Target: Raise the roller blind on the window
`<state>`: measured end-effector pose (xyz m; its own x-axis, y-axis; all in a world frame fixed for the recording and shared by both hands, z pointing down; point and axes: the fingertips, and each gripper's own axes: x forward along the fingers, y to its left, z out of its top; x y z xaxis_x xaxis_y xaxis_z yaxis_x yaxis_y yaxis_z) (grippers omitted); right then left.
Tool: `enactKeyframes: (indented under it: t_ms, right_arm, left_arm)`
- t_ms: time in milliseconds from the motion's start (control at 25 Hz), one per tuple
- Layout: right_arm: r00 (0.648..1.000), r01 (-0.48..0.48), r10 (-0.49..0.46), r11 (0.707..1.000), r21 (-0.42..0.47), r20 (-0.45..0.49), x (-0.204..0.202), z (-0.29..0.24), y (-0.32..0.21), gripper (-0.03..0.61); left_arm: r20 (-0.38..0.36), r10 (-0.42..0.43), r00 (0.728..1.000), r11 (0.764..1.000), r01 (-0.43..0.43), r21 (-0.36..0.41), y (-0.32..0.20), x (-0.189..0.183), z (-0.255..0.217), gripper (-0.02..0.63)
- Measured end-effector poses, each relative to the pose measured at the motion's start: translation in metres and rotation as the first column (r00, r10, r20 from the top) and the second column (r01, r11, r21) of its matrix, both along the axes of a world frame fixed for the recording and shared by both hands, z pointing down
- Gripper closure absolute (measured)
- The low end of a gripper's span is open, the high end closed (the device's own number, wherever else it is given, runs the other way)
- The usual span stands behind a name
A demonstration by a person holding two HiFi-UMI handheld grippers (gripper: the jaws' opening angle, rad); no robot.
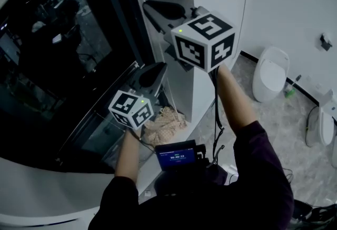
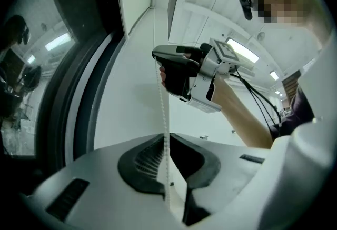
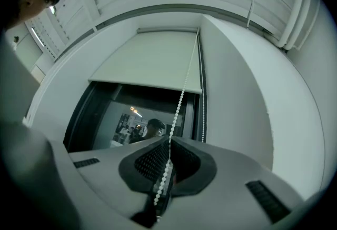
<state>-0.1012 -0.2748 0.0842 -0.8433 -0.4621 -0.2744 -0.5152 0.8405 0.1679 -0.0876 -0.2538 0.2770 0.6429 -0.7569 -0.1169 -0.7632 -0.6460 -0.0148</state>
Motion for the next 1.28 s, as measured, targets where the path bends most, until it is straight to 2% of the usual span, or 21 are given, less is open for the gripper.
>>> enactKeyframes:
  t_ms: [200, 280, 560, 680, 840, 920, 1080, 1280]
  right_arm:
    - [0.999, 0.022, -0.021, 1.0, -0.011, 0.042, 0.015, 0.011, 0.016, 0.561]
    - [0.999, 0.019, -0.018, 1.0, -0.014, 0.042, 0.018, 0.015, 0.018, 0.561]
    - [1.0, 0.02, -0.021, 0.998, -0.064, -0.022, 0.011, 0.064, 0.014, 0.561]
    - [1.0, 0.02, -0.021, 0.995, -0.099, -0.016, 0.012, 0.09, 0.015, 0.561]
    - [0.999, 0.028, -0.031, 0.991, -0.134, -0.022, 0.012, 0.115, 0.021, 0.561]
    - [0.998, 0.038, -0.045, 0.987, -0.153, -0.041, 0.009, 0.126, 0.025, 0.561]
    - [0.99, 0.05, -0.079, 0.971, -0.236, -0.116, -0.002, 0.173, 0.03, 0.561]
    - [0.989, 0.078, -0.111, 0.956, -0.284, -0.102, -0.009, 0.208, 0.037, 0.561]
  left_arm:
    - [-0.159, 0.01, 0.987, 1.0, -0.011, -0.009, 0.01, -0.028, 0.0, 0.591]
    - [-0.18, 0.012, 0.984, 1.0, -0.009, 0.016, 0.011, -0.036, -0.02, 0.591]
    - [-0.131, 0.025, 0.991, 0.993, -0.01, 0.115, 0.009, -0.026, -0.095, 0.591]
    - [-0.092, 0.029, 0.995, 0.992, -0.017, 0.127, 0.007, -0.02, -0.1, 0.591]
    - [-0.136, 0.042, 0.99, 0.991, -0.025, 0.13, 0.007, -0.029, -0.105, 0.591]
    - [-0.136, 0.039, 0.99, 0.99, -0.02, 0.138, 0.008, -0.029, -0.115, 0.589]
    - [-0.103, 0.023, 0.994, 0.989, -0.007, 0.149, 0.004, -0.024, -0.13, 0.591]
    - [-0.065, -0.008, 0.998, 0.99, 0.017, 0.143, -0.007, -0.025, -0.132, 0.589]
